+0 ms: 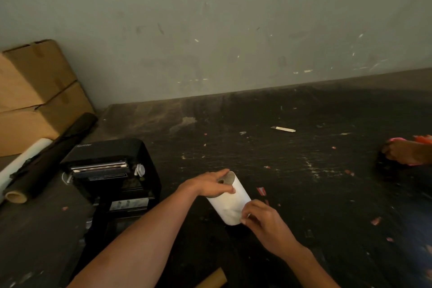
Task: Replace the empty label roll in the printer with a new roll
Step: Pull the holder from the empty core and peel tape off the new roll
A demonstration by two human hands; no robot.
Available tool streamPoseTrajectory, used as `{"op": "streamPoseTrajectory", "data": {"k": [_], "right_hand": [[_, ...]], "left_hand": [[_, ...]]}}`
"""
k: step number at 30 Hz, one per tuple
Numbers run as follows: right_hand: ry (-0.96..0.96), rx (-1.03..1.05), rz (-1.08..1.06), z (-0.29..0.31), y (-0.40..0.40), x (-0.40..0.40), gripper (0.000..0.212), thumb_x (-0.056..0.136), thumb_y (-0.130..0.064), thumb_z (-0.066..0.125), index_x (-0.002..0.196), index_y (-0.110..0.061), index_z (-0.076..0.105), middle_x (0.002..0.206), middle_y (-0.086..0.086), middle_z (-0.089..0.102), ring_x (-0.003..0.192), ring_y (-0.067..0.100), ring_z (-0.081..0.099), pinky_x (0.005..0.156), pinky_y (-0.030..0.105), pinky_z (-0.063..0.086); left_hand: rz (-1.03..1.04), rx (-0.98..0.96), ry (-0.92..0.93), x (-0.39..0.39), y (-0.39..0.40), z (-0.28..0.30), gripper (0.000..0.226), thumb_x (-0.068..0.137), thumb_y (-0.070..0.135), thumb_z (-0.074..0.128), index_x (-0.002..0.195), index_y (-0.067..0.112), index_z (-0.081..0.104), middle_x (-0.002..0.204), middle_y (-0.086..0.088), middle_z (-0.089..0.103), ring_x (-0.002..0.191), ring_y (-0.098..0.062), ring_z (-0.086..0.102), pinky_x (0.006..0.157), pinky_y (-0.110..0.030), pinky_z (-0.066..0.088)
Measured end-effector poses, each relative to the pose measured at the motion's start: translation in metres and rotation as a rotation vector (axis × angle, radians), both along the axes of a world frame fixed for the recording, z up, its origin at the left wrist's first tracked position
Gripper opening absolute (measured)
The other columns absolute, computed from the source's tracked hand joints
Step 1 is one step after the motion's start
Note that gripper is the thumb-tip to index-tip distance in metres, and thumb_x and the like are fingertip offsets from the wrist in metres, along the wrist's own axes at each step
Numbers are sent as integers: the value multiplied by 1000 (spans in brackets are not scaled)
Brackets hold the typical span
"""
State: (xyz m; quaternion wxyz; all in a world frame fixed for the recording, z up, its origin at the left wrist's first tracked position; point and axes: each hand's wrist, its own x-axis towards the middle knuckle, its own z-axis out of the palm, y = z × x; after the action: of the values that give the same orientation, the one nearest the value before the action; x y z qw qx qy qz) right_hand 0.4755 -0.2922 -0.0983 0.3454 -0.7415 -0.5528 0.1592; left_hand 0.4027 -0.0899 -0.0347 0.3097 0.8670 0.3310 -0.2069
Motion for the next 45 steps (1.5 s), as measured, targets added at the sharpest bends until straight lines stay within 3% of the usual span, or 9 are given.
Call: {"op": "streamPoseTrajectory", "data": {"k": [6,9,16,25,30,33,36,39,45], "right_hand": [[71,-49,-110,2,-20,6,6,88,-18,61,88,-24,64,88,-10,61,83,3,61,76,23,53],[143,-206,-252,-4,-29,23,11,90,-17,59,85,-26,59,82,-6,64,75,5,63,66,21,51],[71,-517,-380,-30,-32,32,11,89,-22,57,83,-30,52,90,-5,62,78,6,59,75,25,51],[107,-537,-470,-35,-32,29,17,87,-25,60,103,-23,56,100,-2,61,84,9,58,77,27,52],[67,-544,-569,-30,-36,25,30,81,-34,68,105,-22,53,111,2,56,90,14,57,78,29,52],[159,-378,-619,-21,-31,15,42,82,-38,67,116,-17,53,119,5,54,101,17,56,86,31,49],[484,-159,-548,7,-20,-2,55,83,-42,66,126,-11,53,127,6,57,113,19,56,93,32,45],[624,-183,-356,31,-8,-26,64,84,-49,61,134,-13,49,133,3,54,121,19,52,98,33,42],[826,-132,-205,56,-2,-73,22,86,-48,56,94,-29,64,108,0,65,102,14,59,98,40,47]], "left_hand": [[-10,17,0,-1,1,-1,87,79,58,57,150,43,10,159,-6,19,141,-31,27,111,-52,29],[-4,4,-18,-2,1,-3,88,78,58,59,149,43,10,158,-8,19,139,-33,28,110,-53,30],[41,-15,-68,0,-5,-9,88,75,54,64,147,45,14,153,-13,22,132,-35,36,105,-50,37],[106,-60,-208,-5,-8,-19,83,73,48,68,143,44,24,145,-9,33,121,-30,44,86,-42,52],[319,-169,-350,-25,-10,-23,74,78,41,69,141,41,29,139,-5,37,115,-26,45,77,-39,55],[460,-214,-481,-45,-20,-26,68,78,39,70,137,39,36,134,0,40,113,-23,45,66,-31,51],[636,-399,-589,-71,-37,-29,60,80,38,70,132,41,41,131,0,42,112,-25,49,68,-37,56],[822,-653,-698,-99,-56,-34,47,80,38,68,123,41,50,131,-6,47,111,-29,53,73,-47,59],[979,-1053,-809,-150,-88,-32,64,67,44,69,127,28,53,129,-15,54,115,-36,55,81,-53,54]]}}
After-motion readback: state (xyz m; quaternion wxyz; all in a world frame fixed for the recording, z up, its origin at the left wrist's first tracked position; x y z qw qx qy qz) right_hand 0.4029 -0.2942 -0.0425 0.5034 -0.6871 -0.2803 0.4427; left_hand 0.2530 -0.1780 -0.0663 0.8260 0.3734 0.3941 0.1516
